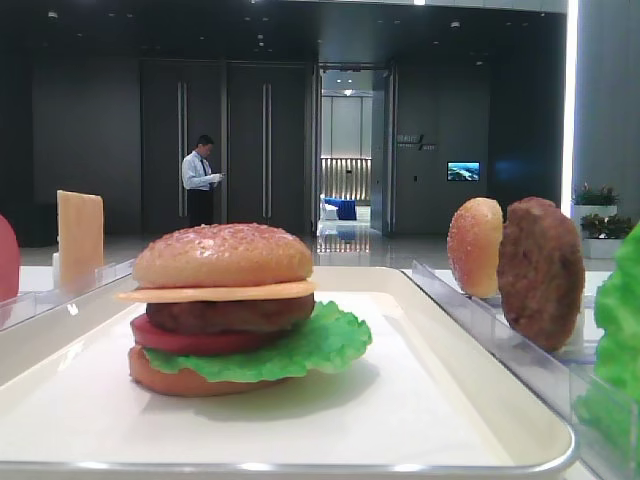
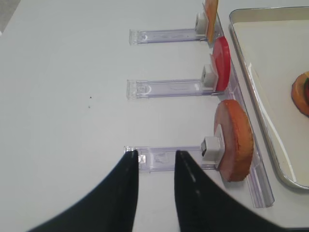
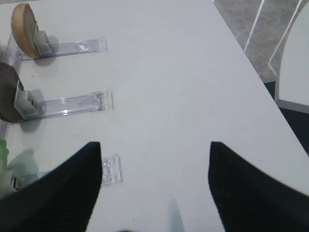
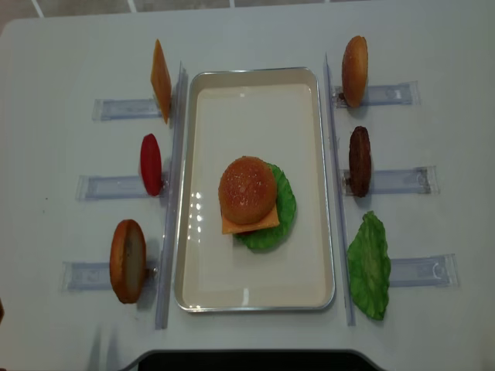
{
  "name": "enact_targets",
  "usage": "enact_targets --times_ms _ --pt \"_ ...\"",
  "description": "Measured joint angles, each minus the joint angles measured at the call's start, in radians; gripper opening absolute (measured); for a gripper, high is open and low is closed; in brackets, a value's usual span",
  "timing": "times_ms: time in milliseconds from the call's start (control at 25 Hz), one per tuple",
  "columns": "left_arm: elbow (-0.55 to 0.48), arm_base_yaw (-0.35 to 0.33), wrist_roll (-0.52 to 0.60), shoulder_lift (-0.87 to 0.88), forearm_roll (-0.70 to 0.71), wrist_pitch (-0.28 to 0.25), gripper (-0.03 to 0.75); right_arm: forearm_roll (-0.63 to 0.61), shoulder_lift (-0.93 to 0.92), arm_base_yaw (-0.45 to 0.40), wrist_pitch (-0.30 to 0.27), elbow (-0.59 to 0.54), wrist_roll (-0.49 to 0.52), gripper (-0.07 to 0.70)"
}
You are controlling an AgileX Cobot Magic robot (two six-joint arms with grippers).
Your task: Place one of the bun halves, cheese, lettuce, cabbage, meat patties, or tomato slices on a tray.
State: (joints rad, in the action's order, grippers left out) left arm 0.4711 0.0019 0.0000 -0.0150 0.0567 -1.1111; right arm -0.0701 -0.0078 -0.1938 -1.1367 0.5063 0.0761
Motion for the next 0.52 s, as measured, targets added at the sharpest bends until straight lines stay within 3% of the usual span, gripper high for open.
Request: enact_targets --times_ms 520 --pt "0.0 0.0 0.0 0.0 0.0 0.0 0.201 0.0 0.0 0.0 0.0 0.0 0.0 0.45"
